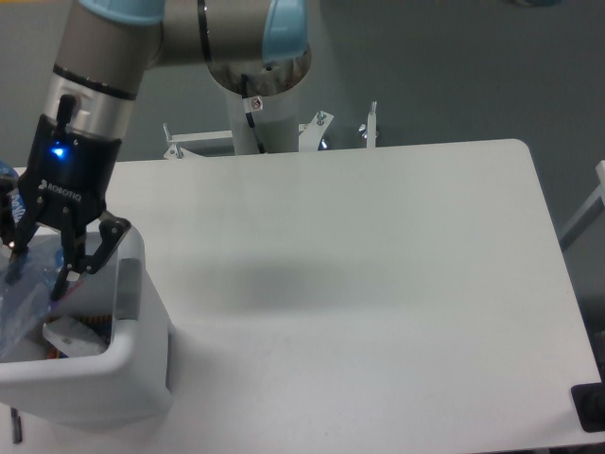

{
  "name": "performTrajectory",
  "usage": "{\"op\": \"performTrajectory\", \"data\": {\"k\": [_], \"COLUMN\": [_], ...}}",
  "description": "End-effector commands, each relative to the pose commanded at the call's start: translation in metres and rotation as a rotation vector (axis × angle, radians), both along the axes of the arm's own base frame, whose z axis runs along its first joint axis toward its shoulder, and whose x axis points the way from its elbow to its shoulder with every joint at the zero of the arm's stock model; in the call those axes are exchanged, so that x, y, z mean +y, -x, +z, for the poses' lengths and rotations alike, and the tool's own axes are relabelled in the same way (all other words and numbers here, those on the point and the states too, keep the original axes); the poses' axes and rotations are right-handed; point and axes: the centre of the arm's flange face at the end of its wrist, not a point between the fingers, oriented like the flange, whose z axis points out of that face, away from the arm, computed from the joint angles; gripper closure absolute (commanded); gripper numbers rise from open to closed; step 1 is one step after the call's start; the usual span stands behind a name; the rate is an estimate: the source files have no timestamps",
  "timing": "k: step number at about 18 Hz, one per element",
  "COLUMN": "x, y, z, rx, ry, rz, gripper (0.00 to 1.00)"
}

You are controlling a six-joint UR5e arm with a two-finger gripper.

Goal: Place the trash in the trash can

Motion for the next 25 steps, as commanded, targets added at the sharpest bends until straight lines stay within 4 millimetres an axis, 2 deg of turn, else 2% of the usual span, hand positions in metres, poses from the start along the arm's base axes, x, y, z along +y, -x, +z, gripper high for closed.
{"op": "performTrajectory", "data": {"k": [1,2,3,15,18,20,25], "x": [0.001,0.001,-0.001,-0.006,-0.007,-0.013,-0.043], "y": [0.0,0.0,0.0,-0.002,0.005,0.028,0.117], "z": [-0.003,-0.004,-0.008,0.006,0.008,0.01,0.031], "rx": [0.001,0.002,0.001,0.006,0.011,0.021,0.04], "ry": [0.004,0.006,0.013,-0.007,-0.009,-0.008,-0.038], "rz": [-0.003,-0.005,-0.007,-0.001,0.015,0.059,0.213], "gripper": [0.14,0.04,0.0,0.0,0.0,0.0,0.0]}}
